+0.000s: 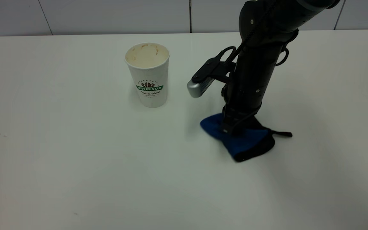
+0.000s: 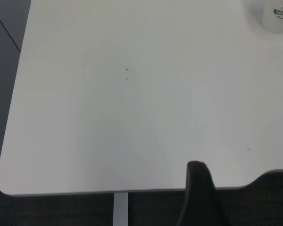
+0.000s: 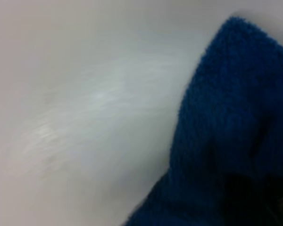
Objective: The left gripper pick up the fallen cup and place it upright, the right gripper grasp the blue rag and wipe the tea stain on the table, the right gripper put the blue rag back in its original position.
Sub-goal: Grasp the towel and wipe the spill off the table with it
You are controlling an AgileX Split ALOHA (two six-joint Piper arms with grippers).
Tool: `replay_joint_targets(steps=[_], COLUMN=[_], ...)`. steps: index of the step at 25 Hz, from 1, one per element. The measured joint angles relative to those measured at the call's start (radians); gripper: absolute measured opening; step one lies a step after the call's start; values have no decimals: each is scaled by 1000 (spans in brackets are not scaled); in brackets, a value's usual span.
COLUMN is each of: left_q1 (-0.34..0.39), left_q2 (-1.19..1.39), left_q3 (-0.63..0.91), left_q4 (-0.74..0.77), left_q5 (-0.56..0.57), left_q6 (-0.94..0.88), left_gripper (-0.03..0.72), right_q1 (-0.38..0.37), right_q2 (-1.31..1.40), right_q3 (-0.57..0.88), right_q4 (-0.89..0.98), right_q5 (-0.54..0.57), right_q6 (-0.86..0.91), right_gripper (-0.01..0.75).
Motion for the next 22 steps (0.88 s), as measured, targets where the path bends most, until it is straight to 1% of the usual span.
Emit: replay_joint_targets(steps=[2,4,6,8,10,11,13,16,18,19,22], left_q1=[0,0,0,0,0,0,0,0,0,0,0], left_q2=[0,0,0,0,0,0,0,0,0,0,0], left_q3=[0,0,0,0,0,0,0,0,0,0,0], left_q4=[0,0,0,0,0,0,0,0,0,0,0], left_q5=[0,0,0,0,0,0,0,0,0,0,0], left_q6=[0,0,0,0,0,0,0,0,0,0,1], left_gripper=[513,513,513,513,513,513,513,513,513,513,513], right_q1=[-5,-5,5,26,59,71,90,80,40,8,-110], right_q2=[2,9,10,10,10,10,10,8,7,6,5], right_q3=[0,-4,-6,-9,-10,-10,-10,-12,-17,-17,-18], right_q4=[-94,-147,-155,-154,-129,-113,-69,-30,-20,-18,-29], right_q5=[-124,-234,-298,-316,-296,-269,-190,-57,12,38,52], right_q6=[132,238,293,320,325,325,325,323,316,313,311], right_gripper=[55,55,55,55,55,55,55,55,55,55,55])
